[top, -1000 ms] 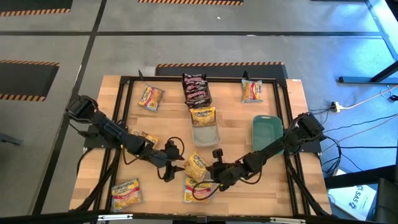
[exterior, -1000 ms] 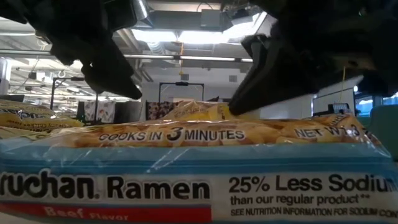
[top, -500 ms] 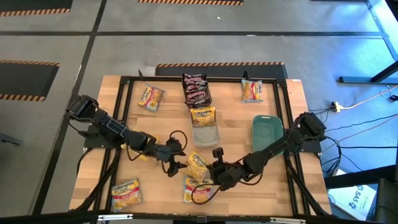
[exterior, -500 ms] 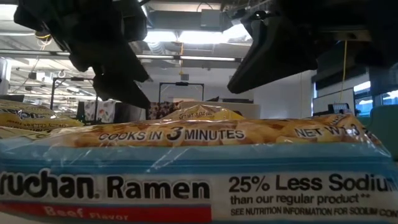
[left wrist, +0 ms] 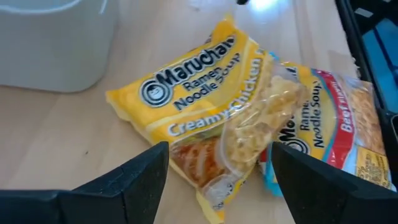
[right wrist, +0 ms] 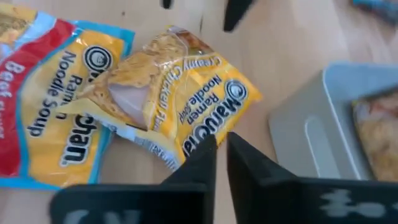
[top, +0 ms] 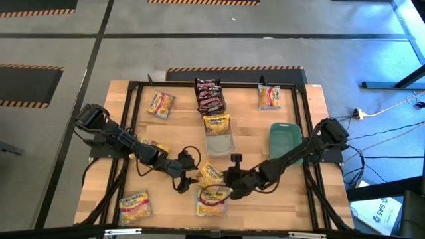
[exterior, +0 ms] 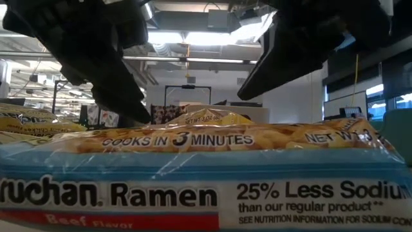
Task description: Sort Maruchan noodles
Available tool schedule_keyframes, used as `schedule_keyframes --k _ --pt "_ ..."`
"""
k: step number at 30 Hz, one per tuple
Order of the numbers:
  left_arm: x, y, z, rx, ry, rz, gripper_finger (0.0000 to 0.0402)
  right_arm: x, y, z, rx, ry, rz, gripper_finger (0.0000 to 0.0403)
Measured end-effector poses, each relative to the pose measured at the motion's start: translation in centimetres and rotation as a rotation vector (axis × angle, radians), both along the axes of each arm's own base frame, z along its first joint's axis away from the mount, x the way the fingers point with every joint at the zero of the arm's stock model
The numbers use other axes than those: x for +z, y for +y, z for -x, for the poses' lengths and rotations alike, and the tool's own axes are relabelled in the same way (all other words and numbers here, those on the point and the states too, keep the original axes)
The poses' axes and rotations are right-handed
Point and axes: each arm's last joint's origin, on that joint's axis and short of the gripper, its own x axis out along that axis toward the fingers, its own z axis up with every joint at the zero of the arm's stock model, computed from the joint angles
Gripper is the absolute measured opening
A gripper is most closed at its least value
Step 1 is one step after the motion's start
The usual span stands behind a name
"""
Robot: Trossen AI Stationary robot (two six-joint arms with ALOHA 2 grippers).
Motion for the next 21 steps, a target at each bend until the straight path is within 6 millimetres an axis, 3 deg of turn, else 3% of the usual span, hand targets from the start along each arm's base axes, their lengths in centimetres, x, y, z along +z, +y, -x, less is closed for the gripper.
schedule_keyframes --k 8,13,17,21 --pt "0.3 -1.3 0.4 -0.071 -0.041 -0.043 0.0276 1.7 -0.8 1.7 -0.115 0.058 -0.104 0.0153" --pt "-0.6 -1.6 0.2 -0.095 -0.041 -0.119 0.0276 0.4 -1.4 2.1 -0.165 0.057 -0.136 0.0225" --pt "-2.0 -1.4 0.1 -0.049 0.005 -0.147 0.0276 -1.6 -2.0 2.8 -0.171 0.064 -0.246 0.0254" --pt "-2.2 -0.3 0.2 0.135 0.051 -0.069 0.0276 -2.5 -0.5 3.7 -0.115 0.057 -0.347 0.0258"
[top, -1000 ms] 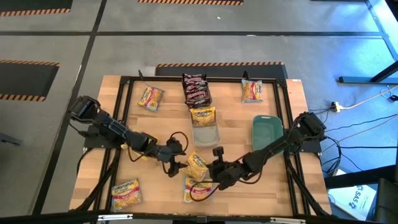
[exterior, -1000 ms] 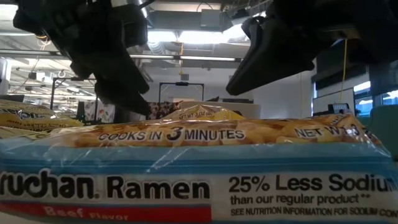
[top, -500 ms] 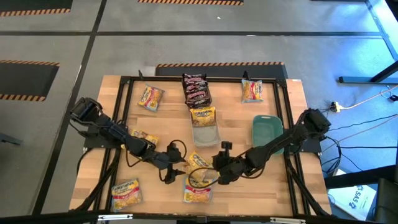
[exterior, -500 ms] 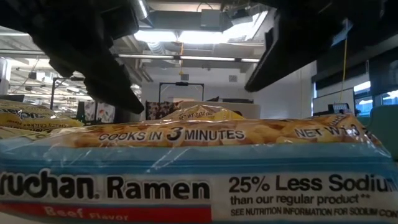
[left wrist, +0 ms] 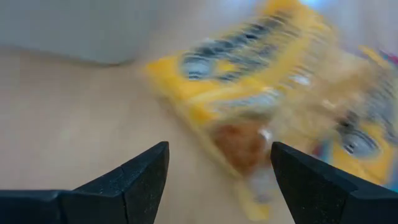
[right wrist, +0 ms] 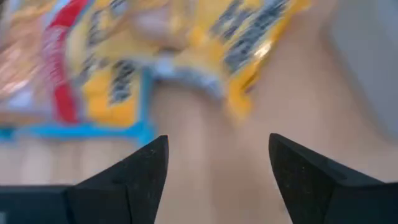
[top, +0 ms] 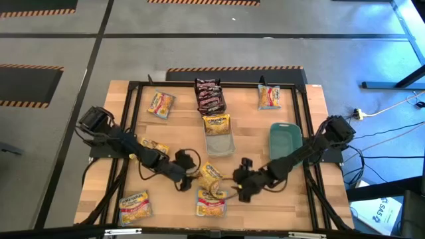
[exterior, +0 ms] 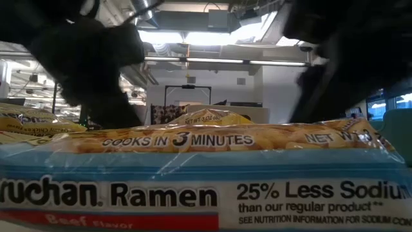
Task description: Sort Maruchan noodles
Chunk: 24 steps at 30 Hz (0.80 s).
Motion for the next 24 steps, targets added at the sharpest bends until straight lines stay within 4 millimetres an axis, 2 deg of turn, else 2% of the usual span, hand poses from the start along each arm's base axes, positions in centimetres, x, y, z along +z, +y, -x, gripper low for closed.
schedule_keyframes --k 5,10,17,22,24 --pt "0.6 1.0 0.0 0.103 0.026 0.13 0.0276 -0.9 0.7 0.6 -0.067 -0.138 -0.138 0.0254" --pt "0.3 2.1 -0.8 0.137 0.059 0.328 0.0276 -1.5 0.4 0.9 -0.267 -0.352 -0.433 0.0253" --pt "-0.3 3.0 -1.3 0.142 0.099 0.382 0.0276 -2.5 1.4 1.7 -0.305 -0.267 -0.591 0.0253" --pt "-0.2 3.6 -1.6 0.132 0.084 0.373 0.0276 -2.5 1.2 1.5 -0.334 -0.304 -0.559 0.0253" --pt "-0.2 3.6 -1.6 0.125 0.086 0.375 0.0276 -3.1 0.8 1.1 -0.368 -0.295 -0.569 0.0253"
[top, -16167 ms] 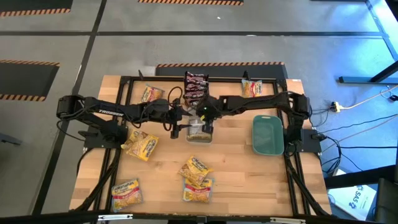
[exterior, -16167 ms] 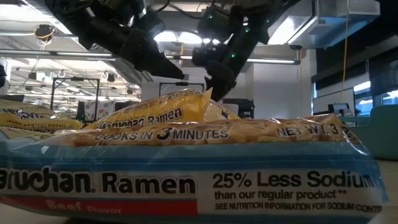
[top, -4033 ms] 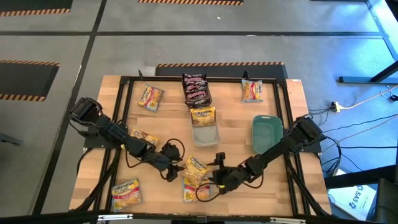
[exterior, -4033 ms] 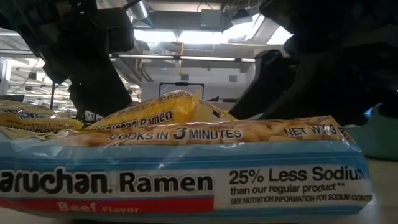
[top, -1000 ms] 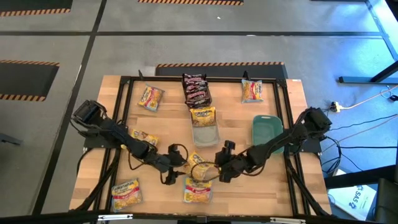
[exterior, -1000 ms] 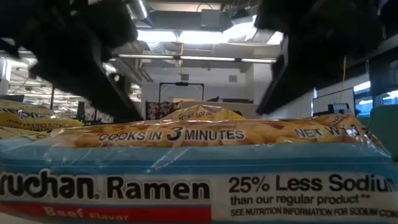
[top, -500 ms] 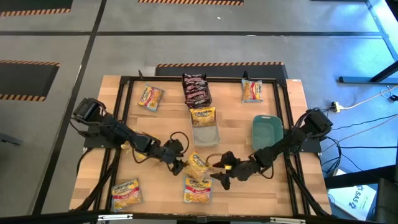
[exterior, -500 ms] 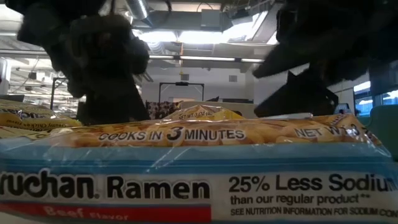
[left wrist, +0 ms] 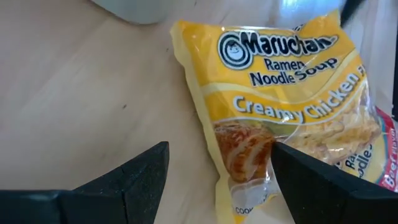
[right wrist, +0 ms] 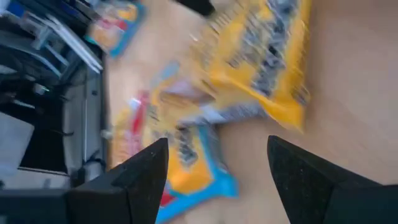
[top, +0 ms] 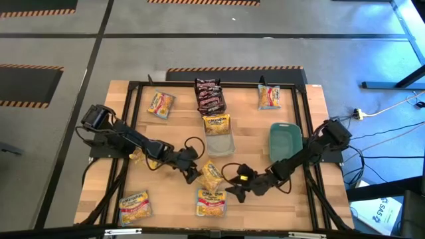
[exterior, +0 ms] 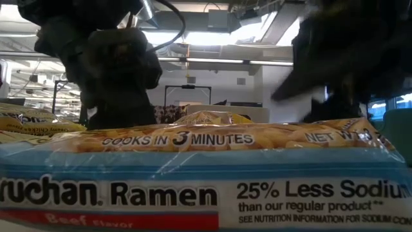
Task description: Sort Maruchan noodles
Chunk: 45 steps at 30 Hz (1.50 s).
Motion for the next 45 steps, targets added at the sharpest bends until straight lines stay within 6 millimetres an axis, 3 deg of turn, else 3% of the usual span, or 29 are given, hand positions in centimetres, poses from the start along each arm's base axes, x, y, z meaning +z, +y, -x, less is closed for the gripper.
schedule_keyframes --k 6,16,29,36,45 --pt "0.0 -0.4 0.1 -0.02 -0.006 0.001 0.0276 -1.5 -0.6 -0.9 -0.014 0.037 0.001 0.0253" --pt "-2.2 -1.2 -1.3 -0.063 -0.075 -0.003 0.0276 -1.5 -2.0 -1.9 -0.078 0.014 0.071 0.0253" --pt "-1.7 -1.7 -1.7 -0.157 -0.2 -0.107 0.0275 -0.8 -2.2 -2.6 -0.061 -0.057 0.197 0.0253" --pt "-1.5 -2.2 -1.5 -0.164 -0.241 -0.249 0.025 -0.5 -2.6 -2.9 -0.095 -0.079 0.229 0.0253" --pt "-1.2 -2.4 -1.7 -0.18 -0.265 -0.298 0.0197 -0.3 -2.5 -3.0 -0.08 -0.09 0.29 0.0234"
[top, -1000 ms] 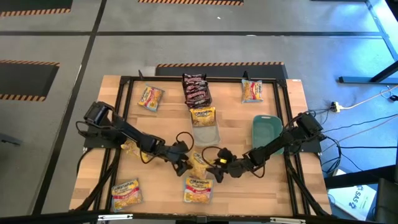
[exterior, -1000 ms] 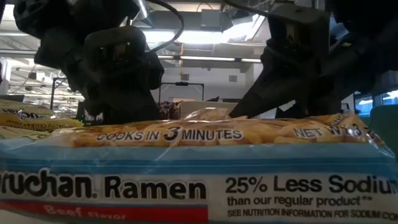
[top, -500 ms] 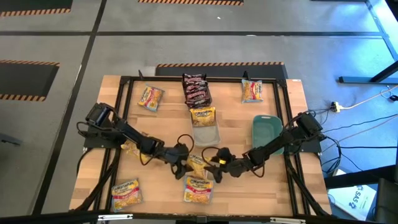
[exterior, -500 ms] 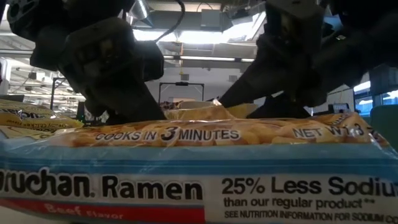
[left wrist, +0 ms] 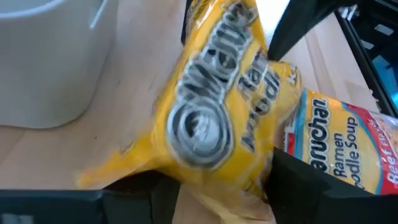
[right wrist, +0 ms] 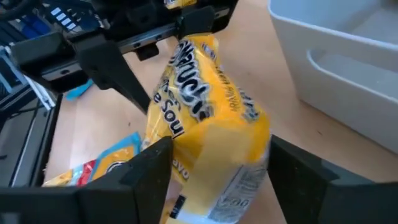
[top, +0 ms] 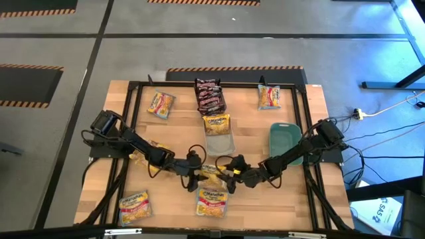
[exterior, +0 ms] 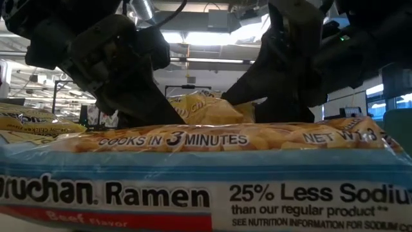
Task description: Sort Maruchan noodles
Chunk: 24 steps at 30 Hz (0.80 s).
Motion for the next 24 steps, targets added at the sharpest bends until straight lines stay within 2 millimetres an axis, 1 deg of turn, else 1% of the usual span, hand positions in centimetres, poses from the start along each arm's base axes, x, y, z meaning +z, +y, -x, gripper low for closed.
schedule_keyframes --k 3,7,13,15,17,24 --pt "0.0 0.01 0.01 -0.009 -0.003 -0.021 0.0186 0.01 0.04 0.0 0.007 -0.001 -0.004 0.0211" --pt "0.04 0.02 -0.02 -0.009 -0.011 -0.039 0.0184 0.04 0.04 -0.02 0.01 -0.003 0.002 0.0175" --pt "0.09 -0.04 0.0 -0.022 -0.022 -0.06 0.0183 0.5 0.14 -0.22 0.037 -0.047 0.041 0.0105" --pt "0.12 -0.15 0.02 -0.026 -0.027 -0.067 0.0183 0.6 0.19 -0.24 0.044 -0.055 0.067 0.0088" --pt "0.12 -0.16 0.03 -0.025 -0.027 -0.068 0.0183 0.64 0.19 -0.26 0.053 -0.058 0.083 0.0082" --pt "0.15 -0.04 -0.03 -0.015 -0.03 -0.062 0.0183 0.64 0.2 -0.26 0.076 -0.052 0.124 0.0087"
